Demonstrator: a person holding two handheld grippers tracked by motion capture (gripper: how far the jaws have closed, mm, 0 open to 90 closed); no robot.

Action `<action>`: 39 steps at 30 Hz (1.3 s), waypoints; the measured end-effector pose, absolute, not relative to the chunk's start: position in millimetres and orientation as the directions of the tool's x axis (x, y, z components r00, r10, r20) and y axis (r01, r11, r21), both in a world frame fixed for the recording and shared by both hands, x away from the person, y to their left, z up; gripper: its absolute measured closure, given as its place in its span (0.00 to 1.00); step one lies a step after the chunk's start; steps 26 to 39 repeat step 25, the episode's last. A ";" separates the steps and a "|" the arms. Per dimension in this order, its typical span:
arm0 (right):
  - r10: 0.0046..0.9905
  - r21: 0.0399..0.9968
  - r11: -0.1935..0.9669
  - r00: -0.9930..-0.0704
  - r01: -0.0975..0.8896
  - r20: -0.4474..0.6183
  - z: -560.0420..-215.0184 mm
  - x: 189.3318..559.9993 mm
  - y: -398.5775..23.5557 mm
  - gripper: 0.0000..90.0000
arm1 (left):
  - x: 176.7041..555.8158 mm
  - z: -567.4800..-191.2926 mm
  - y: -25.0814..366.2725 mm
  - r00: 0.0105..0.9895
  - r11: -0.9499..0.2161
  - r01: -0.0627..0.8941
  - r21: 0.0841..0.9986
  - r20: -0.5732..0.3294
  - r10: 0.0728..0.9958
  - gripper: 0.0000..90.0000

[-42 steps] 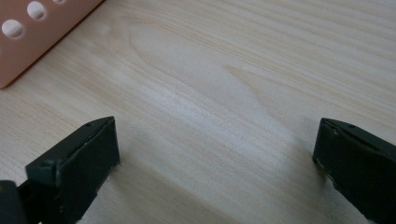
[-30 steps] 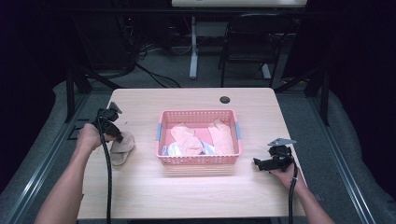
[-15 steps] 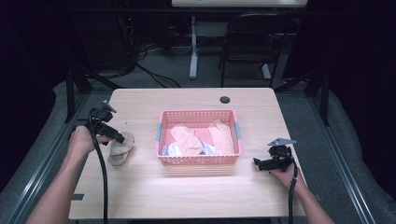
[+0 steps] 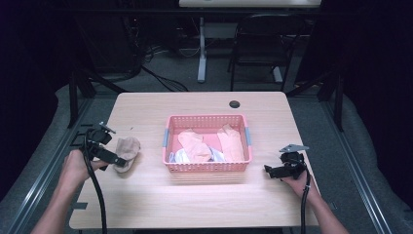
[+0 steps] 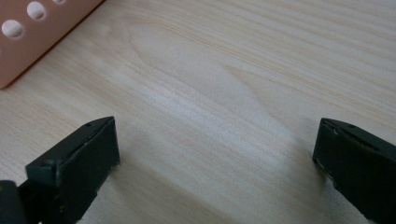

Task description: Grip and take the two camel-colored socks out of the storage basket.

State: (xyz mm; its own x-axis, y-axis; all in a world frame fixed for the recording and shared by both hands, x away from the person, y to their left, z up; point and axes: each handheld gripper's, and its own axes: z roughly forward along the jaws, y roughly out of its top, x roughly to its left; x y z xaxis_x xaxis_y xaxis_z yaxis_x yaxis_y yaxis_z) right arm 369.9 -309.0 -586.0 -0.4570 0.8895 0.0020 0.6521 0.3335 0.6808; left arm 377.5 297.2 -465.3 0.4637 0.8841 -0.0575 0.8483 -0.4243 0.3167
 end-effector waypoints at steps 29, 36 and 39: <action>0.889 0.681 0.333 -0.457 0.652 0.003 -586.0 370.6 -308.6 0.00 | 314.2 -535.7 295.3 0.447 -0.376 0.822 0.429 -0.075 0.891 0.00; 0.889 0.681 0.333 -0.457 0.652 0.003 -586.0 370.6 -308.6 0.00 | 314.2 -535.7 295.3 0.447 -0.376 0.822 0.429 -0.075 0.891 0.00; 0.889 0.681 0.333 -0.457 0.652 0.003 -586.0 370.6 -308.6 0.00 | 314.2 -535.7 295.3 0.447 -0.376 0.822 0.429 -0.075 0.891 0.00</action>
